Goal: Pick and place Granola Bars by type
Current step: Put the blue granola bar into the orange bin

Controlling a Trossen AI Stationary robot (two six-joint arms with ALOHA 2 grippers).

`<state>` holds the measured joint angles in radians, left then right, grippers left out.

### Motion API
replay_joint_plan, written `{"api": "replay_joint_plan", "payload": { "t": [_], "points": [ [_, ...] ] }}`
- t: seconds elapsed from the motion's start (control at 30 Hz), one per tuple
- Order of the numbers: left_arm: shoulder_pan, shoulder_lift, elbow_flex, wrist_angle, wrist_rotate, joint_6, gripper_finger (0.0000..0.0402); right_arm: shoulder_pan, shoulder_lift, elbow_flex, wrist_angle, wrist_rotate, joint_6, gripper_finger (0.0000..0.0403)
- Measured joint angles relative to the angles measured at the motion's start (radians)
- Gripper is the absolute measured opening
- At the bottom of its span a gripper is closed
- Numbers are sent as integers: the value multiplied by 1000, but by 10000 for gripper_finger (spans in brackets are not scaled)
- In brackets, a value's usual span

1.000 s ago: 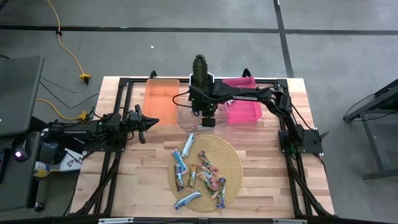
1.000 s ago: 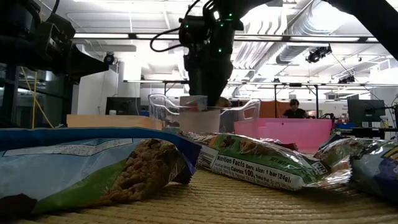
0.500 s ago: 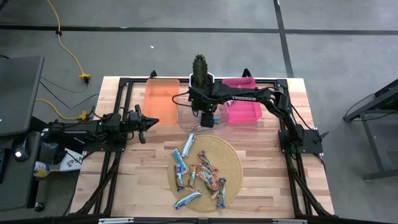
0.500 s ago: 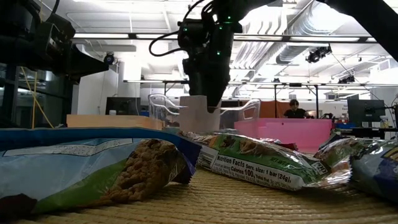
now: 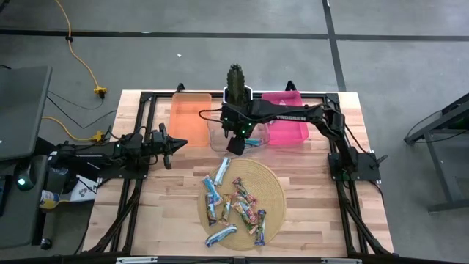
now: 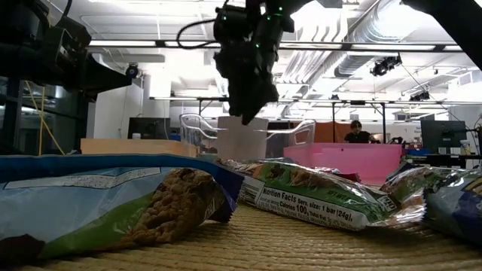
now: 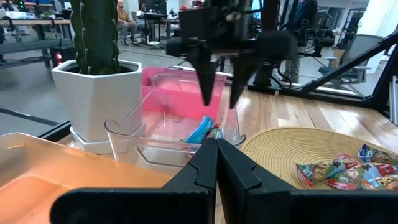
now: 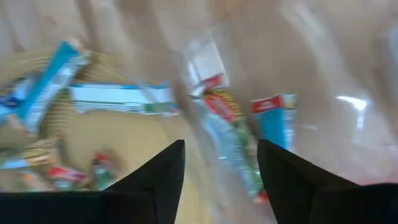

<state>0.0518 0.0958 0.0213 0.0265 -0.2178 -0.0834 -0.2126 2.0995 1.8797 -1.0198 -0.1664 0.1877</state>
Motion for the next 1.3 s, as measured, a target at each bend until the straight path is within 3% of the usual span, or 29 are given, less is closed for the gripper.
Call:
{"api": "replay_joint_plan", "payload": {
  "t": [0.37,0.83,1.07,1.3],
  "points": [
    [0,0,0,0,0,0,1,98,0,96,-15,-165,154,172],
    [0,0,0,0,0,0,1,285,-1,181,-15,-228,350,159],
    [0,0,0,0,0,0,1,403,-1,181,-15,-243,546,158],
    [0,0,0,0,0,0,1,542,-1,181,-51,-203,884,157]
  ]
}}
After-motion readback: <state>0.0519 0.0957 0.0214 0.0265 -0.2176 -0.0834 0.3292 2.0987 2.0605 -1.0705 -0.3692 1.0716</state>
